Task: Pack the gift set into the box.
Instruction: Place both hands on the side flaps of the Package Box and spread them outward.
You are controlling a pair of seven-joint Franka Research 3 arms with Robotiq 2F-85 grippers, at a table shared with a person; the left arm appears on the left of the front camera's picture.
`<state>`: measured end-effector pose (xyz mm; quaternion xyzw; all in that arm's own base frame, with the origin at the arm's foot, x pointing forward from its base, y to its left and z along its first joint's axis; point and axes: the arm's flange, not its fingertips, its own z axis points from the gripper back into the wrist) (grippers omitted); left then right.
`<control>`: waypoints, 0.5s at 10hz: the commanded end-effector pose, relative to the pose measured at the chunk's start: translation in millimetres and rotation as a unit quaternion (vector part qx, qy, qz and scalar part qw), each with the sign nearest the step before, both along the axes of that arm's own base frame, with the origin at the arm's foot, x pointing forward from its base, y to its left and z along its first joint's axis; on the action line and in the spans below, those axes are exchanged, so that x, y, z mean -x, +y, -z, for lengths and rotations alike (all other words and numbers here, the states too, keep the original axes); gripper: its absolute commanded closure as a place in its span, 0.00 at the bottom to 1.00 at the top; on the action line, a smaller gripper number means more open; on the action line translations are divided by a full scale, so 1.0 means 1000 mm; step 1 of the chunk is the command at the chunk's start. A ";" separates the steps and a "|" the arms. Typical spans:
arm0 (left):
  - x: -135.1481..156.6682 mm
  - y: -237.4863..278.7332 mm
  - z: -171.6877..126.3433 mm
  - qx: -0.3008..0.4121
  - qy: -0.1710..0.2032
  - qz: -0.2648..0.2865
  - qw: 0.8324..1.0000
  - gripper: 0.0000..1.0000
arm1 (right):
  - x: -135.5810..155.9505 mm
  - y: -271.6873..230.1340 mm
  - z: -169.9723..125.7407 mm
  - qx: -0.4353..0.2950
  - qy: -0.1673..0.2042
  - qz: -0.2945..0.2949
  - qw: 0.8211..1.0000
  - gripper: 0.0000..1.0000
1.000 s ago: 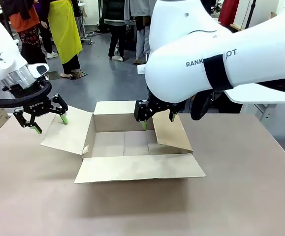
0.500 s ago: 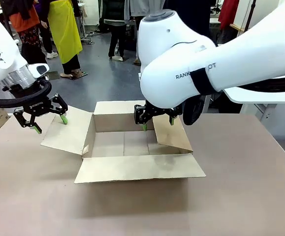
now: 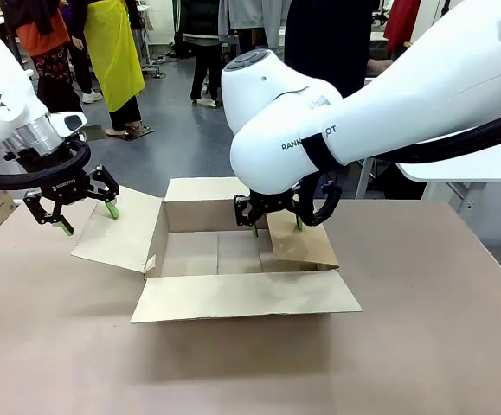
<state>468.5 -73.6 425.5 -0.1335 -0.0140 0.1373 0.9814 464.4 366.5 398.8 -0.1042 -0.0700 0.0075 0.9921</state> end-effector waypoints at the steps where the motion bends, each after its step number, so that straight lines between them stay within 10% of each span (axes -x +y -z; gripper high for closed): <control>1: 0.001 0.000 -0.002 -0.011 -0.002 -0.007 1.000 0.00 | 0.002 -0.002 -0.011 0.046 -0.028 0.037 0.998 0.00; 5: 0.001 0.000 -0.002 -0.011 -0.002 -0.007 1.000 0.00 | 0.010 -0.024 -0.025 0.087 -0.055 0.075 0.992 0.00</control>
